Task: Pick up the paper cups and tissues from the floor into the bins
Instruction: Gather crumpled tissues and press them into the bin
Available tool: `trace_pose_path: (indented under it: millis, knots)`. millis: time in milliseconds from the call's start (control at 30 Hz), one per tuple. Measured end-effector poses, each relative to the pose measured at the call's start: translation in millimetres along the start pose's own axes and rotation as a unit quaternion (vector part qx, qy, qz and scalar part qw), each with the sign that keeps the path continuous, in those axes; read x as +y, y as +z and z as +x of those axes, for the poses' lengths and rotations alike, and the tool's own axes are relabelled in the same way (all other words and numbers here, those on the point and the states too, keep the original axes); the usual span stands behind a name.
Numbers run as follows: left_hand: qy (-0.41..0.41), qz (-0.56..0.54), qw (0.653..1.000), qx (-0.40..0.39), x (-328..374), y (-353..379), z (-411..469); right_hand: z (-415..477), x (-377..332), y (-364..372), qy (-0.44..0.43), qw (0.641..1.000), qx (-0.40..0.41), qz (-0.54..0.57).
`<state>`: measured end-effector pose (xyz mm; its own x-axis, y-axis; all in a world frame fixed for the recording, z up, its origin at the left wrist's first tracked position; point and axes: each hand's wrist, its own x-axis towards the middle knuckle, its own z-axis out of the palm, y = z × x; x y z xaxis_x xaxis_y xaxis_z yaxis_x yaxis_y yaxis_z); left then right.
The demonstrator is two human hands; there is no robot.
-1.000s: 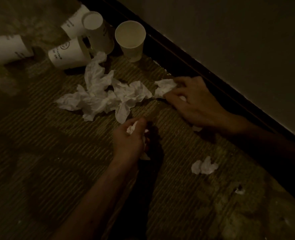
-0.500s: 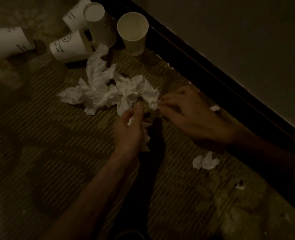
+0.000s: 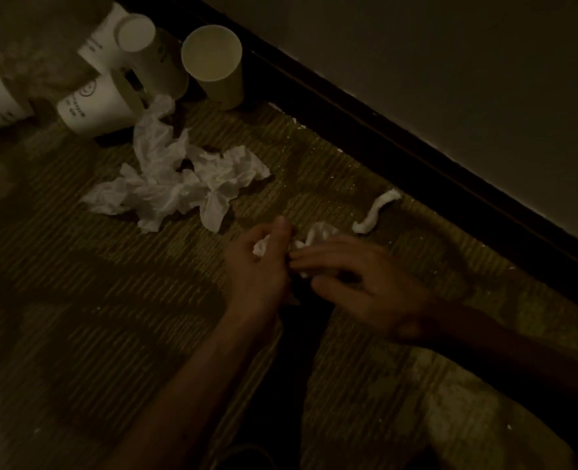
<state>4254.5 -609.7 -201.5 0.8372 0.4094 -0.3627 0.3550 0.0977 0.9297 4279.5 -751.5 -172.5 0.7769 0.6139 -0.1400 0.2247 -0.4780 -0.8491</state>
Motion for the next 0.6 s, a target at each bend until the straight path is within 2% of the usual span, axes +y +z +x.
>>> trace_pose_path:
  millis: [100,200,267,367,433,500,600]
  knots:
    - [0.018,0.045,0.999,-0.005,-1.4,1.3,5.2,-0.6,21.8,-22.9,0.024,0.992,0.077,-0.099]
    - [0.076,0.177,0.98,-0.059,-4.5,2.2,8.3,5.0,51.0,-48.4,0.108,0.97,0.012,-0.219]
    - [0.116,0.281,0.947,-0.103,-10.1,7.3,8.6,6.1,62.4,-56.9,0.15,0.957,-0.038,-0.246]
    - [0.182,0.386,0.887,-0.177,-22.3,12.6,3.7,0.8,69.1,-57.5,0.143,0.965,-0.025,-0.219]
    - [0.214,0.413,0.861,-0.205,-29.4,10.2,-2.0,-11.7,70.8,-51.7,0.128,0.973,-0.033,-0.187]
    - [0.233,0.406,0.859,-0.205,-34.9,8.5,-7.2,-32.2,72.4,-43.3,0.114,0.977,-0.053,-0.174]
    - [0.243,0.362,0.881,-0.183,-40.6,11.2,-16.2,-63.7,74.3,-27.2,0.075,0.977,-0.057,-0.189]
